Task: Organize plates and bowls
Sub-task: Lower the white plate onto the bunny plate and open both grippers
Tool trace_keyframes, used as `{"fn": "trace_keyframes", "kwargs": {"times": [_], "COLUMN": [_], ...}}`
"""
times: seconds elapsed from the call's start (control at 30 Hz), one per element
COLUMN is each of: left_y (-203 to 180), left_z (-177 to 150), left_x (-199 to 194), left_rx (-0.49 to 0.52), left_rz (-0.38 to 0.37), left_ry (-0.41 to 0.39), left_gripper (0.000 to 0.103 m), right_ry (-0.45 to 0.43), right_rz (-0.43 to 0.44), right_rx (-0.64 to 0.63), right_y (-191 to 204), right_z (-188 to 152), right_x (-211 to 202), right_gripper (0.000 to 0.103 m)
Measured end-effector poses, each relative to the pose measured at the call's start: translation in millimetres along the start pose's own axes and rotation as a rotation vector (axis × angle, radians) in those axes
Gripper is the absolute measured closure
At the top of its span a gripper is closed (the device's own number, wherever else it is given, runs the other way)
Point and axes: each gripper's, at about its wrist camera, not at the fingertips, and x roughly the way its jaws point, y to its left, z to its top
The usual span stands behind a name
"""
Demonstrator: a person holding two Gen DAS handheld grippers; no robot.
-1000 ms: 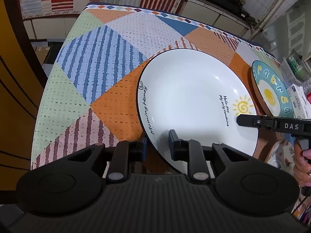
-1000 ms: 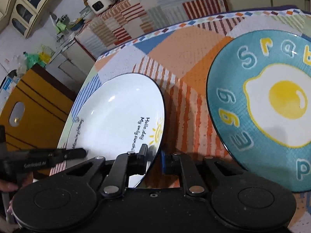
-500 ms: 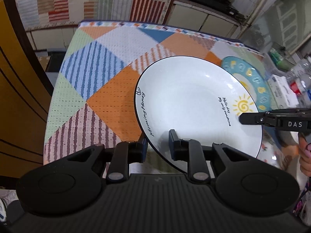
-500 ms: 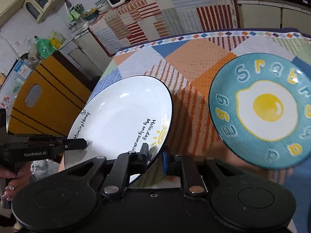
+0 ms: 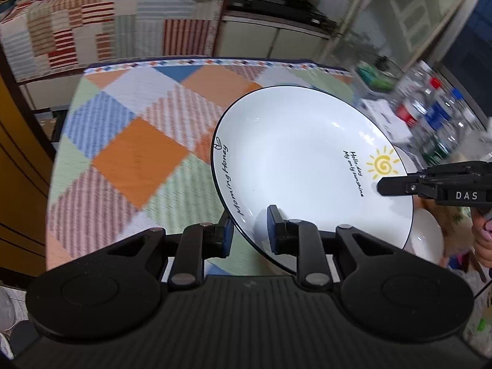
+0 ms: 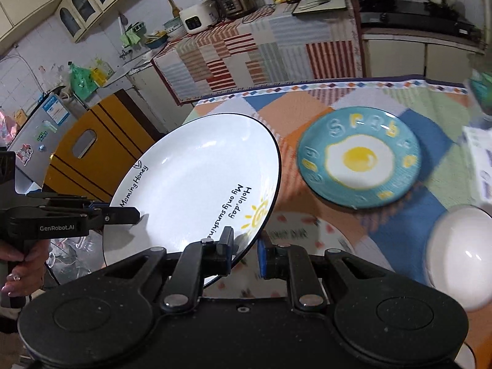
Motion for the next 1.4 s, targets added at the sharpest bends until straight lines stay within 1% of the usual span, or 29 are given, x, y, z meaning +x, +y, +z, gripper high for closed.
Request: {"fn": "trace_keyframes", "kwargs": {"times": [0.1,0.23,0.37,0.57,0.77,0.93,1.03,1.13,1.2,1.3,1.4], "left_y": [-16,-28,-32,-32,-30,-31,-30,-32,-30,-30,-31], "left_z": [-10,-23,-35,-44,-47,-49,-49,-50,-50,-49,-48], "left_x": [6,21,38,64,81,87,93,98,101,103,105], "left_rx": [0.010,0.017,0.012,0.004,0.002,-0.008,-0.034,-0.034,-0.061,-0.066,-0.062], "left_rz": [-0.028,-0.038,-0.043,-0.039,-0.032,-0.027,-0.025,-0.023,-0.037,-0.028,-0.014], "left_ry": [0.021,0.065,0.119,0.188,0.245,0.268,0.294,0.316,0.333,0.336,0.342], "left_gripper": [0.082,0.082,0.082,0.081,0.081,0.080,0.080,0.080,0.080,0.080,0.080], "right_ry": [0.010,0.030,0.061,0.101,0.145,0.161,0.183,0.211,0.203,0.210,0.223], "right_rz": [-0.013,-0.032,-0.037,-0.044,-0.047,-0.072,-0.108,-0.146,-0.173,-0.195,-0.248], "right_rx": [0.003,0.013,0.042,0.085,0.102,0.088,0.074,0.073,0.057,0.052,0.013], "right_y": [-8,-20,-35,-51,-60,-60,-58,-57,-56,-53,-44], "right_z": [-15,-35,-54,-70,-75,-75,-71,-70,-71,-69,-68], "right_x": [-14,-20,-13,6,25,30,34,41,41,42,45], "right_gripper": [0.082,0.082,0.082,0.082,0.082,0.081,0.080,0.080,0.080,0.080,0.078]}}
